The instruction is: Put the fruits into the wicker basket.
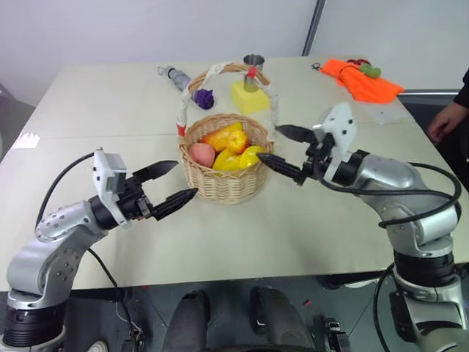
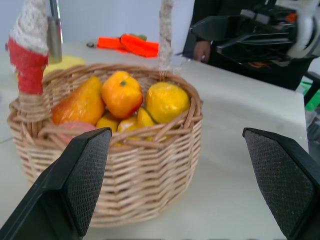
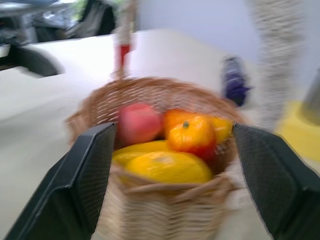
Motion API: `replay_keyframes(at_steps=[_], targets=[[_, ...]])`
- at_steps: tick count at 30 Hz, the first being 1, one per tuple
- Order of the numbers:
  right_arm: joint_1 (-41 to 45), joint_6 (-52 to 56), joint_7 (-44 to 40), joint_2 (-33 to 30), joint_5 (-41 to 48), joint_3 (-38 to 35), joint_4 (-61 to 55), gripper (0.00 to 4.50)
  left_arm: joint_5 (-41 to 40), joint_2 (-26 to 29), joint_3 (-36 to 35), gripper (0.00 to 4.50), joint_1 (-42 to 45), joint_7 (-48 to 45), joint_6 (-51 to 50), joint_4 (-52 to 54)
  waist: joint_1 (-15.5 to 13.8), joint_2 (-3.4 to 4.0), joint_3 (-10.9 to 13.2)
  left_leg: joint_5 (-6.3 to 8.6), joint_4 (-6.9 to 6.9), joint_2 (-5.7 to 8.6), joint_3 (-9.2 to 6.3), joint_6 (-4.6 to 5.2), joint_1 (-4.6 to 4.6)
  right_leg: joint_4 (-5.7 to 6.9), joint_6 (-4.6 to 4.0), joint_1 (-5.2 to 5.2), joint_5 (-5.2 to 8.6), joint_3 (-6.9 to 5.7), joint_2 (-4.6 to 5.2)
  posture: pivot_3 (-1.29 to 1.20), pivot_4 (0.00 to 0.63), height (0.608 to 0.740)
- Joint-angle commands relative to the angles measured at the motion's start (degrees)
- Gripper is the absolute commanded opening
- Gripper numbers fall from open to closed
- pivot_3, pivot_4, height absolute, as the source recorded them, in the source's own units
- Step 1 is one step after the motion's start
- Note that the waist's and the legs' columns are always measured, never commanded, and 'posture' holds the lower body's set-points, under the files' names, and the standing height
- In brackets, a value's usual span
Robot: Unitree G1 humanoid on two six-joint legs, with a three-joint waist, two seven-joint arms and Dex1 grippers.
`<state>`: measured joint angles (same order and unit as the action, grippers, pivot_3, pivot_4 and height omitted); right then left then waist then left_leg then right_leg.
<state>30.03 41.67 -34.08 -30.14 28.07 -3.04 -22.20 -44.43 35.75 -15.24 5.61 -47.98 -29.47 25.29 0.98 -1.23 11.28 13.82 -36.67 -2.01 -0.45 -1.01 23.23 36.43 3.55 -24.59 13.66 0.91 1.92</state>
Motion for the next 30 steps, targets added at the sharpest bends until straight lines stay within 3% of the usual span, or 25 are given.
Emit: replay_keyframes(at_steps=[1, 5, 7, 13, 21, 28, 30], targets=[[4.1, -3.7, 6.3, 4.3, -4.6, 0.8, 6.9, 3.85, -0.8, -0.6, -0.1, 4.5, 1.6, -0.5, 1.7, 0.4, 0.1, 0.0, 0.0, 0.0, -0.03, -0.03, 0.0, 0.0, 0.0, 0.02, -0.01, 0.0, -0.01, 0.01, -0.04, 0.0, 0.15, 0.74], [7.7, -7.5, 9.1, 9.6, -6.6, 0.6, 15.2, 3.85, -1.3, -1.5, -0.1, 4.5, 2.1, 0.2, 1.6, 1.4, 0.0, 0.01, 0.0, 0.01, -0.2, -0.13, 0.0, 0.01, 0.03, 0.13, -0.06, -0.02, -0.04, 0.06, -0.17, 0.0, 0.15, 0.74], [7.5, -8.1, 8.6, 10.5, -5.9, -0.1, 15.7, 3.05, -1.4, -1.8, -0.2, 4.5, 1.9, 0.6, 1.5, 2.1, -0.3, 0.01, 0.0, 0.02, -0.2, -0.16, 0.0, 0.04, 0.05, 0.14, 0.1, -0.04, -0.12, 0.07, -0.2, 0.0, 0.15, 0.74], [6.0, -7.1, 8.2, 10.8, -1.4, -4.7, 11.6, 0.04, -2.1, -2.3, 0.0, 4.5, 1.6, 1.6, 1.5, 3.6, -0.2, 0.01, 0.0, 0.03, -0.27, -0.19, -0.01, 0.06, 0.12, 0.15, 0.13, -0.08, -0.13, 0.06, -0.21, 0.0, 0.15, 0.74], [4.4, -12.6, 14.0, 4.3, -4.0, -16.5, 14.1, 0.04, -1.3, -3.0, 2.8, 4.5, 3.5, 1.2, 1.6, 2.0, -0.4, 0.03, 0.0, 0.03, -0.33, -0.18, 0.01, 0.05, 0.11, 0.22, -0.05, -0.08, -0.03, 0.07, -0.22, 0.0, 0.15, 0.74], [7.5, -20.7, 22.8, -3.8, -13.2, -20.6, 31.9, 0.04, -0.1, -4.3, 6.4, 4.5, 6.8, 0.1, 2.6, -0.8, 0.0, 0.03, 0.0, 0.04, -0.31, -0.16, 0.1, 0.06, 0.08, 0.23, -0.06, -0.08, -0.03, 0.18, -0.23, 0.0, 0.15, 0.74], [8.8, -22.7, 22.6, -3.8, -13.0, -21.2, 35.4, 0.86, 0.2, -4.8, 7.0, 4.5, 7.5, 0.1, 2.8, -1.1, 0.4, 0.09, 0.0, 0.07, -0.31, -0.17, 0.15, 0.12, 0.02, 0.26, -0.06, -0.09, -0.03, 0.32, -0.31, 0.0, 0.15, 0.74]])
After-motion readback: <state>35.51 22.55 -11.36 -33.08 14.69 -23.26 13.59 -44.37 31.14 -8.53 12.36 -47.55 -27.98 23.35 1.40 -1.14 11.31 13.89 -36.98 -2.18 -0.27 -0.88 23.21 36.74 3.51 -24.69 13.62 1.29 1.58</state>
